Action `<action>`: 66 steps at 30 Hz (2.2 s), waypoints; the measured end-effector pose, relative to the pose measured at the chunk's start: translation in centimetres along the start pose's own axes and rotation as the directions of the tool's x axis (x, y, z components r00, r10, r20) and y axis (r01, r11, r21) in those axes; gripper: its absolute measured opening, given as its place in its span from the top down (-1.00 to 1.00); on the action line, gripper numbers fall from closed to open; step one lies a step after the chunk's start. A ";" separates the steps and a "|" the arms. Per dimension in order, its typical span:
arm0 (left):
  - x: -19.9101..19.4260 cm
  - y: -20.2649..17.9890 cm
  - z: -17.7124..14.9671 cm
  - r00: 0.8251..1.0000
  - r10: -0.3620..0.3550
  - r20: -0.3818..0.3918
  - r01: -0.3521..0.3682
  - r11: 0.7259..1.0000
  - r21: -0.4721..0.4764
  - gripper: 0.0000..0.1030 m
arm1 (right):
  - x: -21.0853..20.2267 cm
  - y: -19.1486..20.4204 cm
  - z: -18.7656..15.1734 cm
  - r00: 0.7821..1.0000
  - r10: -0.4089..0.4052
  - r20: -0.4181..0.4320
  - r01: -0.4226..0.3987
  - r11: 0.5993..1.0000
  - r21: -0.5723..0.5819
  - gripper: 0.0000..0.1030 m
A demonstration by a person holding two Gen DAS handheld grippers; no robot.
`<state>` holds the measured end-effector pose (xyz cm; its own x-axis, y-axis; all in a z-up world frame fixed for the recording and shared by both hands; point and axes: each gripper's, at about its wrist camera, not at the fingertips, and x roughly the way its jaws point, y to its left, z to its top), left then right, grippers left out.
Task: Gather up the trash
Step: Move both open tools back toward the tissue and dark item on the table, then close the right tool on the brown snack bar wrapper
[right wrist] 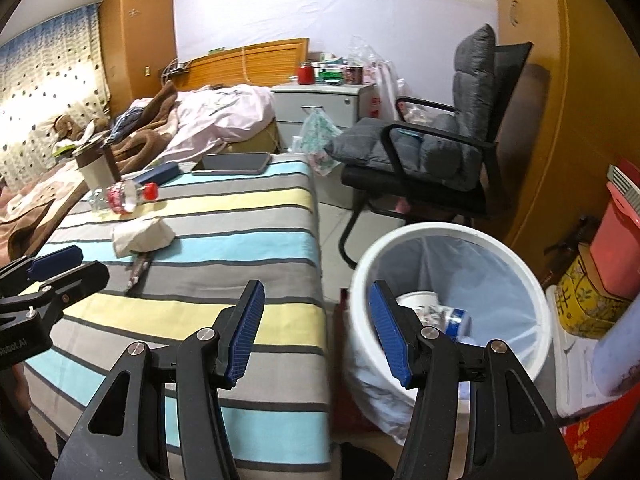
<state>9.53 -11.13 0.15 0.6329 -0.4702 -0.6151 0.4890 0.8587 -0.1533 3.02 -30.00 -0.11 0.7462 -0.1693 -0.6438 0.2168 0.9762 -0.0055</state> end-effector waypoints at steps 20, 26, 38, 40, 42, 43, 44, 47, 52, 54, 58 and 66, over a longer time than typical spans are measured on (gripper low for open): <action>-2.0 10.5 -1.9 0.988 0.154 -0.004 -0.153 0.980 -0.131 -0.33 | 4.0 8.1 0.6 0.989 0.132 -0.072 -0.138 0.986 -0.090 -0.10; -1.7 13.1 -2.1 0.983 0.180 -0.019 -0.181 0.971 -0.159 -0.33 | 5.5 10.7 0.5 0.980 0.166 -0.112 -0.178 0.977 -0.117 -0.10; -1.0 17.2 -1.5 0.981 0.190 -0.034 -0.193 0.965 -0.177 -0.33 | 7.7 13.7 0.8 0.962 0.210 -0.173 -0.235 0.962 -0.141 -0.10; -0.7 17.5 -1.2 0.981 0.190 -0.040 -0.194 0.966 -0.174 -0.34 | 8.0 13.9 0.8 0.960 0.213 -0.180 -0.239 0.961 -0.137 -0.10; -0.4 17.8 -1.1 0.982 0.185 -0.040 -0.189 0.966 -0.176 -0.34 | 8.4 14.2 0.9 0.959 0.212 -0.190 -0.239 0.961 -0.135 -0.10; -0.3 17.9 -0.9 0.983 0.180 -0.040 -0.184 0.967 -0.177 -0.34 | 8.7 14.4 0.9 0.956 0.214 -0.198 -0.243 0.960 -0.136 -0.10; -0.1 18.1 -0.8 0.983 0.177 -0.040 -0.181 0.967 -0.178 -0.34 | 8.9 14.5 0.9 0.954 0.219 -0.206 -0.250 0.959 -0.137 -0.10; 0.1 18.7 -0.3 0.984 0.176 -0.039 -0.180 0.967 -0.181 -0.34 | 9.5 15.0 0.8 0.949 0.215 -0.232 -0.253 0.956 -0.146 -0.10; 0.7 19.5 0.2 0.982 0.184 -0.045 -0.189 0.965 -0.180 -0.36 | 9.9 15.3 0.6 0.946 0.208 -0.248 -0.251 0.955 -0.156 -0.08; 0.9 19.7 0.3 0.983 0.176 -0.043 -0.181 0.966 -0.186 -0.36 | 10.1 15.3 0.6 0.948 0.197 -0.252 -0.241 0.957 -0.159 0.01; 1.5 20.1 0.6 0.983 0.179 -0.049 -0.185 0.964 -0.189 -0.37 | 10.3 15.0 0.8 0.951 0.184 -0.247 -0.227 0.961 -0.158 0.21; 3.2 20.1 1.7 0.984 0.167 -0.061 -0.175 0.970 -0.170 -0.37 | 10.7 14.2 1.1 0.953 0.179 -0.244 -0.218 0.965 -0.146 0.54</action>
<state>22.42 4.27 -3.55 0.6676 -0.3071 -0.6782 0.2617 0.9496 -0.1725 14.76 -18.06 -6.21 0.5965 0.0462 -0.8013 -0.0455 0.9987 0.0236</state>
